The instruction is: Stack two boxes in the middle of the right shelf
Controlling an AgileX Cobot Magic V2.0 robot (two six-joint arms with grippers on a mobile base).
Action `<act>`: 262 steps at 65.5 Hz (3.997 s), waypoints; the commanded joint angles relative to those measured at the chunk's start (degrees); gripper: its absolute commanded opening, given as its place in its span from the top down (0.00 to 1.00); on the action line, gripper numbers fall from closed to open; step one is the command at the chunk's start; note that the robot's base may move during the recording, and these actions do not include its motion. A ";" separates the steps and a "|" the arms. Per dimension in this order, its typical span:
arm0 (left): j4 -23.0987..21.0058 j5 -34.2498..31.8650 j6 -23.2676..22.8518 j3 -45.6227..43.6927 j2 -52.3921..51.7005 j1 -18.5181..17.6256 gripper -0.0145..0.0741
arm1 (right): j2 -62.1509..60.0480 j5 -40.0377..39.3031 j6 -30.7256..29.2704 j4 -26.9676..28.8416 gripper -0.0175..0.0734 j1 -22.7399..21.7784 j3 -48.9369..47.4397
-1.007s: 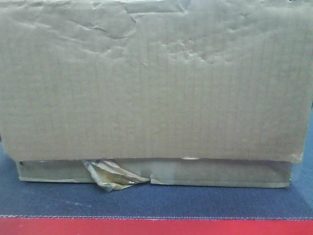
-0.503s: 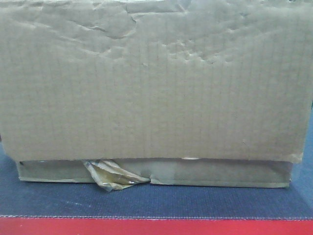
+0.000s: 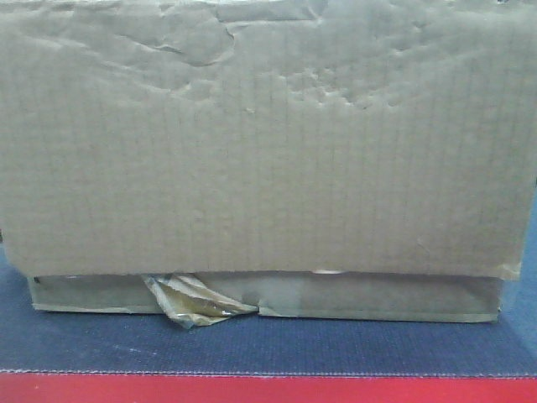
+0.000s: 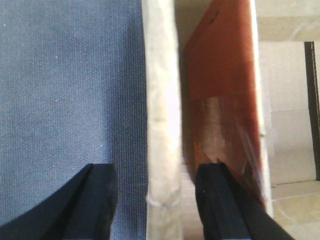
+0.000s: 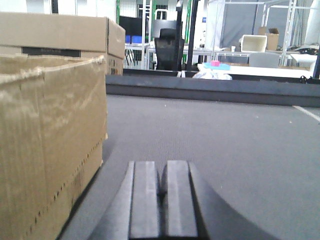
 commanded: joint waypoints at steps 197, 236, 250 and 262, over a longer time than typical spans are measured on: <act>-1.14 -0.21 -0.48 -0.05 -0.18 0.20 0.52 | 87.17 68.91 24.78 -5.82 0.60 23.23 -81.09; -1.13 -0.21 -0.48 -0.05 -0.18 0.20 0.72 | 87.17 68.91 24.78 -6.75 0.89 22.64 -81.09; -0.75 -0.21 -0.48 -0.05 -0.44 0.10 0.96 | 87.17 68.70 26.62 -7.36 0.98 22.64 -81.63; 6.73 -0.21 -6.44 -0.05 -5.78 0.00 0.96 | 87.04 66.44 29.73 -12.79 0.98 24.04 -86.20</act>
